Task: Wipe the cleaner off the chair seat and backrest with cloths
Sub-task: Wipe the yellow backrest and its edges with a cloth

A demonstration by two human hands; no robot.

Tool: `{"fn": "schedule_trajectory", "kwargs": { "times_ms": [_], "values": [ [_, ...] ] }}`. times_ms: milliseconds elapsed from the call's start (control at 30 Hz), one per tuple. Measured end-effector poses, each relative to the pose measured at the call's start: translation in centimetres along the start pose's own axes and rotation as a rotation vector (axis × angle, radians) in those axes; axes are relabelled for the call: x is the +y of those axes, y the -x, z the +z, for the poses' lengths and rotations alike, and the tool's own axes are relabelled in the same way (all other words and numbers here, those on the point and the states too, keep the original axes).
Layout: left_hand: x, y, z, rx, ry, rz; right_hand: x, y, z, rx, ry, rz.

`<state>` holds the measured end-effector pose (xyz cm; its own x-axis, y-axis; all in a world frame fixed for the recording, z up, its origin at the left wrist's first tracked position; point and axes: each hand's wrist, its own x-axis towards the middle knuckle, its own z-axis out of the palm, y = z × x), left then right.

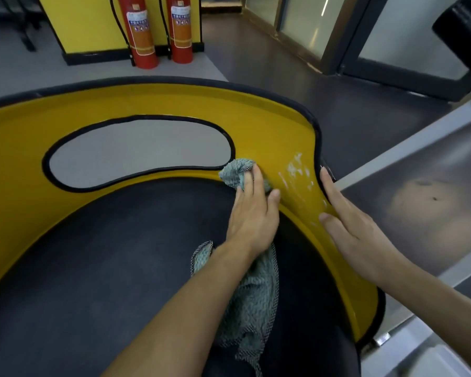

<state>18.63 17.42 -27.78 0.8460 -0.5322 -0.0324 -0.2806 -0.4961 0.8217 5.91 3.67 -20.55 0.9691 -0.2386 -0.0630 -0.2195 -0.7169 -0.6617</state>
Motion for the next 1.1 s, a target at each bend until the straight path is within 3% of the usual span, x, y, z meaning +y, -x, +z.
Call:
{"fn": "schedule_trajectory", "kwargs": {
  "times_ms": [133,300,433,633,700,800,900,1033,1100],
  "values": [
    [0.4,0.0,-0.3,-0.02,0.006,-0.006,0.1,0.0,0.0,-0.005,0.005,0.018],
    [1.7,-0.6,-1.6,0.143,-0.146,0.234,0.1,-0.1,-0.1,0.008,0.022,-0.006],
    [0.9,-1.1,-2.6,0.141,-0.253,0.301,0.0,0.0,-0.1,-0.003,0.003,0.009],
    [0.2,-0.8,-0.4,-0.038,0.039,-0.093,0.0,0.0,-0.1,0.0,-0.021,0.02],
    [1.3,-1.6,-0.8,-0.088,0.244,-0.267,0.0,-0.1,0.0,-0.009,-0.014,0.03],
    [2.9,-1.8,-1.4,-0.044,0.391,-0.366,-0.1,0.0,-0.1,-0.012,0.001,0.025],
    [4.0,-0.6,-0.7,0.004,0.336,-0.248,-0.2,0.0,-0.1,-0.012,0.007,0.027],
    [3.8,1.1,0.2,0.103,0.036,0.222,-0.1,-0.1,0.0,0.005,-0.016,0.024],
    [2.8,0.9,-0.1,0.097,0.005,0.271,0.1,-0.1,0.0,0.01,-0.03,0.029]
  ]
}}
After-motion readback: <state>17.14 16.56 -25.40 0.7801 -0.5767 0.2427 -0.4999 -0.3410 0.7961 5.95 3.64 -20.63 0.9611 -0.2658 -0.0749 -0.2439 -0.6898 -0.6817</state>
